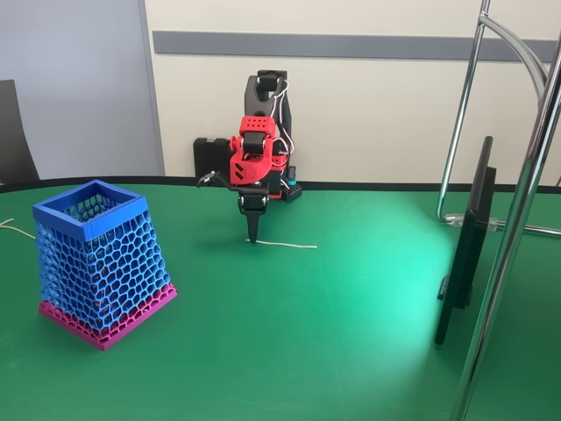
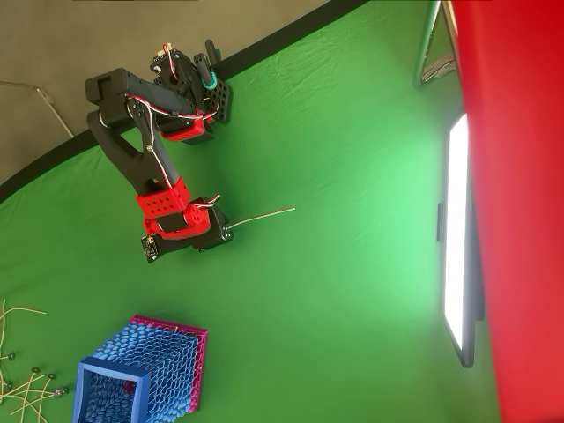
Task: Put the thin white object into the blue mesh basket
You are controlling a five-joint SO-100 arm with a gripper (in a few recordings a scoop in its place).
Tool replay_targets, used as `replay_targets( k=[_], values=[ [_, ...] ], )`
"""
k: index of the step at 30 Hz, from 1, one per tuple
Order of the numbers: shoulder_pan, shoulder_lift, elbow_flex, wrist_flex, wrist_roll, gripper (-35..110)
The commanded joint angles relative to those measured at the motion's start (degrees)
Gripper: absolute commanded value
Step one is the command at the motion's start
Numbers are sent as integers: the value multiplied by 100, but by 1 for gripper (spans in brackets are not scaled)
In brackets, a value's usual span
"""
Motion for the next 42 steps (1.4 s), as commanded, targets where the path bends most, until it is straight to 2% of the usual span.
replay_targets(
  k=[1,29,42],
  values=[
    [-9,-18,-211,-9,-62,13],
    [308,-97,-475,114,-281,5],
    [853,633,-1608,-149,-844,4]
  ],
)
